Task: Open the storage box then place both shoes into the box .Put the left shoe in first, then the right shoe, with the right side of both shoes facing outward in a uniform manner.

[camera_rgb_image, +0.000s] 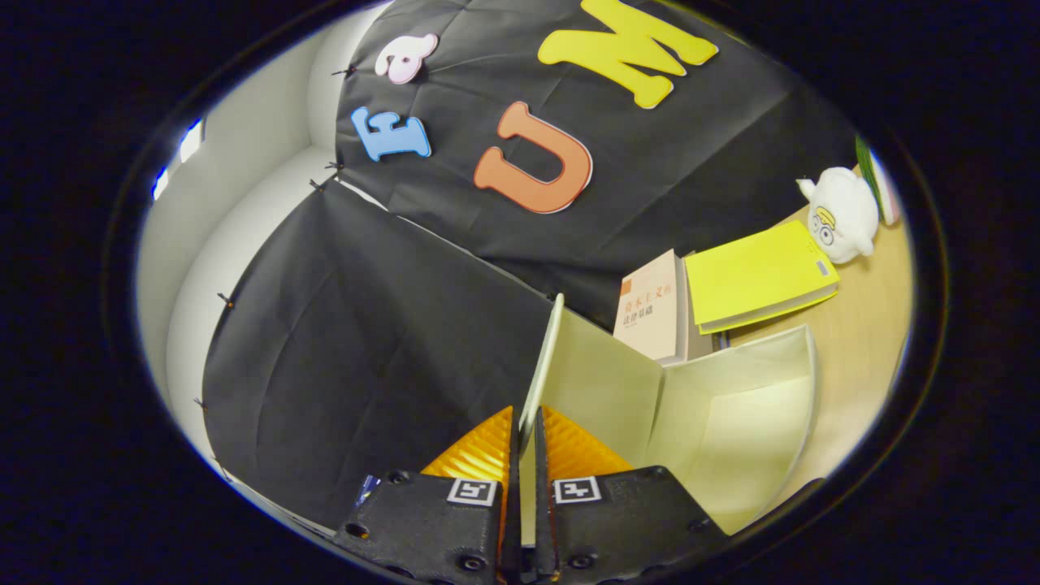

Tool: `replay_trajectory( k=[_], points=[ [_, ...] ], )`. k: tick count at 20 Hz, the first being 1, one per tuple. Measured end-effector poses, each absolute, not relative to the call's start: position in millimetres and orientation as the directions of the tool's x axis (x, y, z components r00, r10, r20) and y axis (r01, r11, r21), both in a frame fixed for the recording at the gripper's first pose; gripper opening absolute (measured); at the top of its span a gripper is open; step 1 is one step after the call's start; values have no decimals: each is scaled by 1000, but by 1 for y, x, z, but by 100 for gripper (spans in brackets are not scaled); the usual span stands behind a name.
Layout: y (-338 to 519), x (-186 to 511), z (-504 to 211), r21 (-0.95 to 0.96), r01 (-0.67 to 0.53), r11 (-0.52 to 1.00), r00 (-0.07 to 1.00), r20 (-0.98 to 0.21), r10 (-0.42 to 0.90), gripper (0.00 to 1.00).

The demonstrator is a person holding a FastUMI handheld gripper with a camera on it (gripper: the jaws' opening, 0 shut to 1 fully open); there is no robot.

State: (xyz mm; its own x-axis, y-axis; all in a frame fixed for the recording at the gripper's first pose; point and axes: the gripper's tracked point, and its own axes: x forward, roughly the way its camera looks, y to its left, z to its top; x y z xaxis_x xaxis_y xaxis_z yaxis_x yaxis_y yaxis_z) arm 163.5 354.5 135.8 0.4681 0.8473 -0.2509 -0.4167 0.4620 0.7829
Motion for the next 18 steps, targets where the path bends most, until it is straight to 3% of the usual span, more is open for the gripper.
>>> replay_trajectory(
  k=[3,5,9,14,18],
  points=[
    [398,157,127,760,-423,493,446,-299,844,15],
    [420,152,113,726,-435,532,424,-357,833,30],
    [422,156,86,600,-441,667,490,-462,739,90],
    [404,152,68,567,-420,708,457,-542,705,99],
    [356,165,58,508,-376,775,491,-600,632,100]
  ],
)
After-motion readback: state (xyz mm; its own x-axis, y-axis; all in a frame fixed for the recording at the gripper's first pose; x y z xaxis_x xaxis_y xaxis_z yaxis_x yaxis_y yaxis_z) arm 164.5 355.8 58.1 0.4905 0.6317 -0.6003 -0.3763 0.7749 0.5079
